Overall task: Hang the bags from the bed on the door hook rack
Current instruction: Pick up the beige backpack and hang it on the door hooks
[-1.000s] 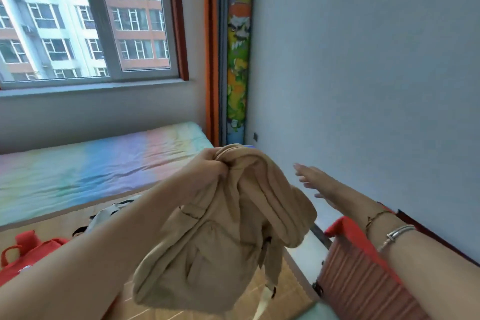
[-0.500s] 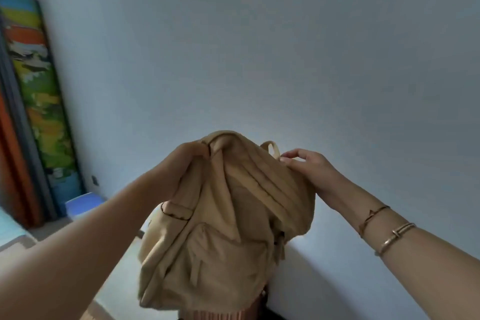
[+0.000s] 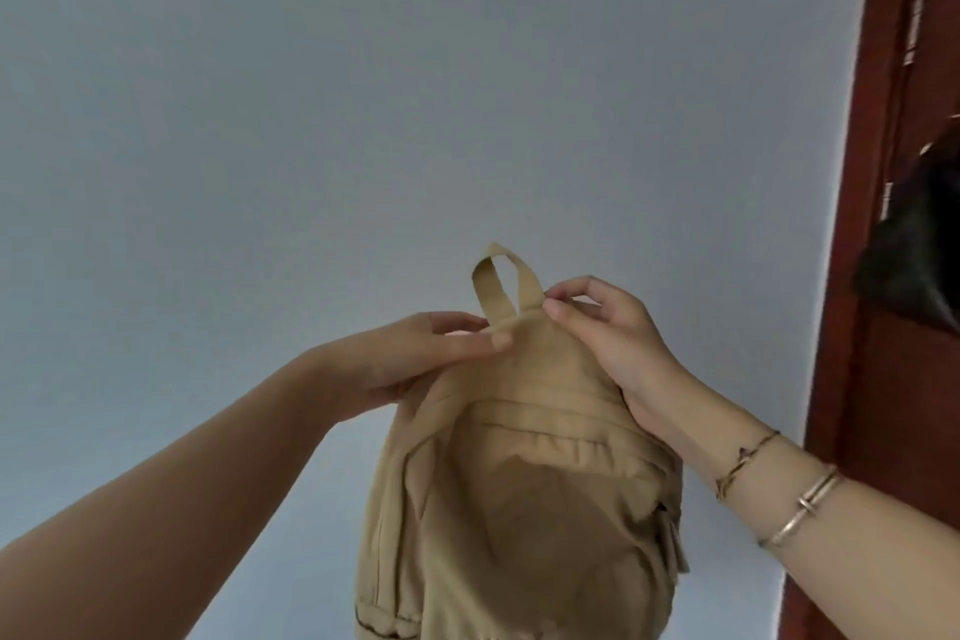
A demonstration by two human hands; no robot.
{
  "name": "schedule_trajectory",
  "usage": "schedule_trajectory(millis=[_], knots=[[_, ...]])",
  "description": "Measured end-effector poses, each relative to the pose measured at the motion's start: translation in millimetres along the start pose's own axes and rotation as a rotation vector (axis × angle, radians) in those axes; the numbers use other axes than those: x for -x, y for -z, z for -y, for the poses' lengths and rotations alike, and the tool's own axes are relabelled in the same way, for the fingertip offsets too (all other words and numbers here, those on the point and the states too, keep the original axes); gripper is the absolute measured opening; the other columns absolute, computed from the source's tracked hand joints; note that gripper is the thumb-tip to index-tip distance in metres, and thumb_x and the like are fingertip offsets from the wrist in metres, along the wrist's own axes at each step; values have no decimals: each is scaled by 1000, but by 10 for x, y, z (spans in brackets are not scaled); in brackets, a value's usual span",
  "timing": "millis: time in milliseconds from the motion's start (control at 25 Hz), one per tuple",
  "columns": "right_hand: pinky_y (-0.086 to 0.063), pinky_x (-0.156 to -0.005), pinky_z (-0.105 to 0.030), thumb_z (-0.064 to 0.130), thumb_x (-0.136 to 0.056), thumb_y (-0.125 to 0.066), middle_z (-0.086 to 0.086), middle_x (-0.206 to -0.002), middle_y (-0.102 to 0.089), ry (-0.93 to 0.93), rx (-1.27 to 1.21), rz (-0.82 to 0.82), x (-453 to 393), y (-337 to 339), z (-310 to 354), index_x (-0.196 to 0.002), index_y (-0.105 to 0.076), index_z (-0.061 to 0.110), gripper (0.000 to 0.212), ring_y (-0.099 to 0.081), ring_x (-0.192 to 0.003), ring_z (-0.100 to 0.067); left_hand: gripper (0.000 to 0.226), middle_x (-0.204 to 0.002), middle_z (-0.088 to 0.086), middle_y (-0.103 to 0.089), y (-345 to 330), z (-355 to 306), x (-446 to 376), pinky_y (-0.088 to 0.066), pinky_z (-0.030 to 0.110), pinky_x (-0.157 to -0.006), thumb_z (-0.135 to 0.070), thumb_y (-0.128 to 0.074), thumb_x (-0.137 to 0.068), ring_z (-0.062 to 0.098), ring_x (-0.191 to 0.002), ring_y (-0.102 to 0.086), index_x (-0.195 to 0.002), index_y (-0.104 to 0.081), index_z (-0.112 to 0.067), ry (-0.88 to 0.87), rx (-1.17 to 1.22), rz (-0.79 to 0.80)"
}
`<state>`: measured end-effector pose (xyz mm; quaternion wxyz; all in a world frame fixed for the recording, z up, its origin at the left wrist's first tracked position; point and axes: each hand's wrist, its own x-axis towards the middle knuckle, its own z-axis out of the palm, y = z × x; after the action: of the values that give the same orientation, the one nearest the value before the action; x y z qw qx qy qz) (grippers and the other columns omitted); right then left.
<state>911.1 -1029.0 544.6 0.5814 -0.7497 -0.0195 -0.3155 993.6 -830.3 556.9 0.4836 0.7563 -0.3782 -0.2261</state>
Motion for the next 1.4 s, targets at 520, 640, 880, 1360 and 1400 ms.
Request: schedule_trajectory(millis=[520,640,880,1360,1400], knots=[[-52,-77,-28,59,-82,-50,5,-99,-75,-362,354,-434,342,2976,372,-95,-74,32,38,-70,-90,-12,22,-98,9,-75,-2231,-1688,-2572,-58,21,-70,-12,-63,-87,15,-83,-70,-107,-70,-11,-686,351,371],[-53,-75,-33,29,-88,-48,-6,-101,-73,-326,468,-546,455,3724,563,-98,-72,30,26,-64,-87,-17,18,-94,4,-77,-2816,-2198,-2867,-56,20,-69,-15,-65,-86,12,-82,-71,-103,-72,-15,-778,388,407],[-45,-87,-29,0,-97,-35,-25,-140,-46,-395,766,-683,158,4924,1064,-134,-40,-9,39,-54,-103,-18,15,-91,-6,-75,-3468,-3266,-3384,-56,16,-62,-25,-63,-87,4,-74,-70,-98,-73,-21,-897,431,388],[-26,-41,-25,7,-85,-56,3,-39,-54,258,914,-775,-1011,5758,1806,-81,-39,17,20,-33,-35,-15,33,-88,-1,-71,-3937,-4359,-4451,-52,34,-79,-38,-63,-80,17,-86,-67,-105,-69,-18,-918,319,745],[-25,-41,-25,7,-81,-60,1,-41,-55,278,945,-779,-1117,5788,1825,-78,-40,16,22,-34,-34,-15,38,-89,3,-74,-3922,-4448,-4511,-55,35,-81,-41,-64,-81,20,-86,-69,-108,-68,-14,-948,323,743]])
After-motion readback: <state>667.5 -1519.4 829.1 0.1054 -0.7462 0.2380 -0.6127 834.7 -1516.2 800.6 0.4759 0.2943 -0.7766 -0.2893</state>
